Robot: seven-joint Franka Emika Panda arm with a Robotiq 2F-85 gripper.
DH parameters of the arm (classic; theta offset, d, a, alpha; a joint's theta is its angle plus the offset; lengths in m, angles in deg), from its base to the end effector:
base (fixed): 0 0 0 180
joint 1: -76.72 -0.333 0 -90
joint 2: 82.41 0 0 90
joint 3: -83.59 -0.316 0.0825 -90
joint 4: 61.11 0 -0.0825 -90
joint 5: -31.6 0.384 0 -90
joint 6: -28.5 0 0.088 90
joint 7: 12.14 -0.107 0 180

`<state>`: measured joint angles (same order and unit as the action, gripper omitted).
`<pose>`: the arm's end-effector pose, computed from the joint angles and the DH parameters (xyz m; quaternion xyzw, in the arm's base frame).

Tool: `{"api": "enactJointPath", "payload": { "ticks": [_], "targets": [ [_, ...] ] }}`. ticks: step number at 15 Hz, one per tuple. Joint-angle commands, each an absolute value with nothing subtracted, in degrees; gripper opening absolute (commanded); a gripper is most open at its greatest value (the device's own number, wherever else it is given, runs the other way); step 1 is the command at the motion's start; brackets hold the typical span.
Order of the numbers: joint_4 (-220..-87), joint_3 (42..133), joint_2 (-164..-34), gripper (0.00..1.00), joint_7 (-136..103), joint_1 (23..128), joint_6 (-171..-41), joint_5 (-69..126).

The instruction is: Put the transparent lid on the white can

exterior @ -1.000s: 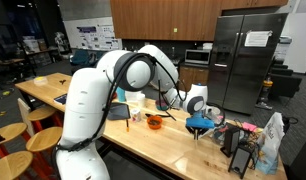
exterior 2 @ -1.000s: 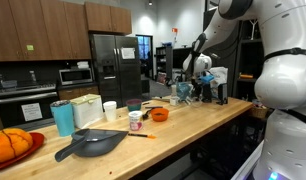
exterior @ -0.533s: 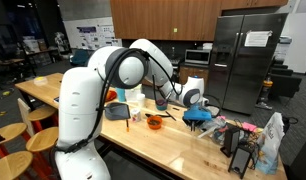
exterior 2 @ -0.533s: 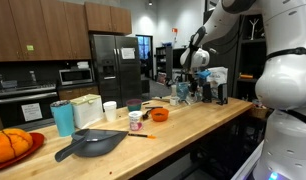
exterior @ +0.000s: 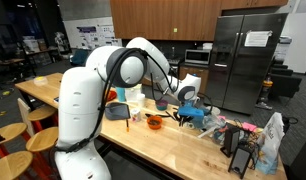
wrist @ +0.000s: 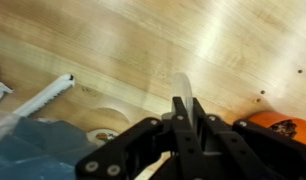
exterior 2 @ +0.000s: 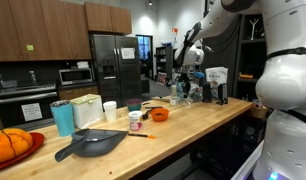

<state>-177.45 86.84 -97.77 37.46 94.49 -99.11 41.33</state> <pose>0.5485 -0.2043 0.3095 -0.9786 -0.1942 -0.0048 0.0674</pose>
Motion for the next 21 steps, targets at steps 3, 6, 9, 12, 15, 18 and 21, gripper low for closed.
{"api": "enactJointPath", "payload": {
  "ticks": [3,6,9,12,15,18,21],
  "targets": [
    [-171.9,83.7,-98.3,0.02,42.9,91.8,-85.3,49.0],
    [-168.2,82.1,-99.8,0.02,42.8,89.5,-78.9,52.7],
    [-163.2,80.8,-102.8,0.02,42.3,87.7,-73.5,56.3],
    [-164.1,81.2,-102.6,0.09,41.6,86.9,-74.5,55.5],
    [-164.1,81.2,-102.7,0.09,41.6,86.8,-74.5,55.5],
    [-163.7,81.0,-102.9,0.02,42.1,86.7,-74.3,55.5],
    [-162.3,80.6,-104.0,0.02,42.4,85.6,-74.3,54.2]
  ]
}}
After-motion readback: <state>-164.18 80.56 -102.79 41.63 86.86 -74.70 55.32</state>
